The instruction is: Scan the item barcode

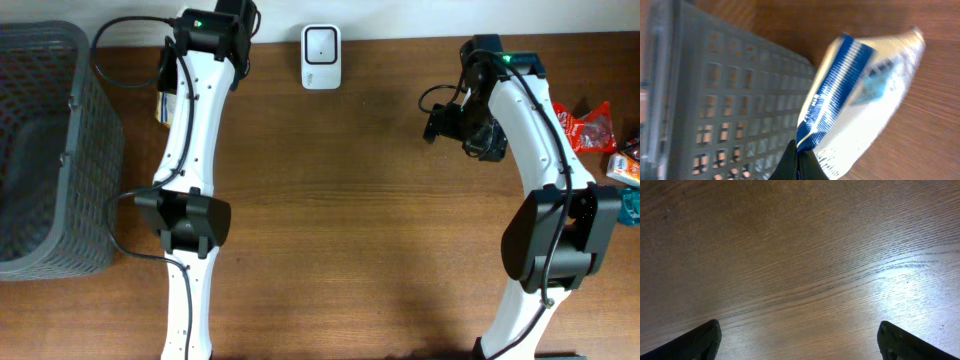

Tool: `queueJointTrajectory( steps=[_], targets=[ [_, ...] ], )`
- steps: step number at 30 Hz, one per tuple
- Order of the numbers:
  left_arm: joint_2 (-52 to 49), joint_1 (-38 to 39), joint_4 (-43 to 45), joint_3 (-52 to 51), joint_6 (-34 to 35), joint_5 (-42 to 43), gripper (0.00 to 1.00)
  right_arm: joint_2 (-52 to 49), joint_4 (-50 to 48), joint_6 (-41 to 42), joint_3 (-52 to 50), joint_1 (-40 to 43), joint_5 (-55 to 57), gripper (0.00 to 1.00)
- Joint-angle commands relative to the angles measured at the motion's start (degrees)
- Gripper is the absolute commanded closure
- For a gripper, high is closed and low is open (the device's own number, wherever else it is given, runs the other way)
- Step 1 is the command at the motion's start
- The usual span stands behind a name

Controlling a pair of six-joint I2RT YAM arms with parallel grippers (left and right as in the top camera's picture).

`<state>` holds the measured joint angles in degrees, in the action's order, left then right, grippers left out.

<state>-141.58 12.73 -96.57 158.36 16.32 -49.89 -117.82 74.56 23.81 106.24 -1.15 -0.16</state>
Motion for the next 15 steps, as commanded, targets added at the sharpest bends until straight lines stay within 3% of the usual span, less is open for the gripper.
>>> queueJointTrajectory(
  steps=[1,7,15],
  targets=[
    [2.4,2.16,-0.15,-2.4,1.62,3.85,1.0,1.09,-0.02,0.24,-0.15,0.15,0.85,0.01],
    [2.4,6.6,0.76,-12.0,2.97,5.11,1.0,1.09,-0.02,0.24,-0.15,0.15,0.85,0.01],
    [2.43,13.53,3.61,-14.84,3.82,19.17,1.0,1.09,-0.02,0.24,-0.15,0.15,0.85,0.01]
  ],
)
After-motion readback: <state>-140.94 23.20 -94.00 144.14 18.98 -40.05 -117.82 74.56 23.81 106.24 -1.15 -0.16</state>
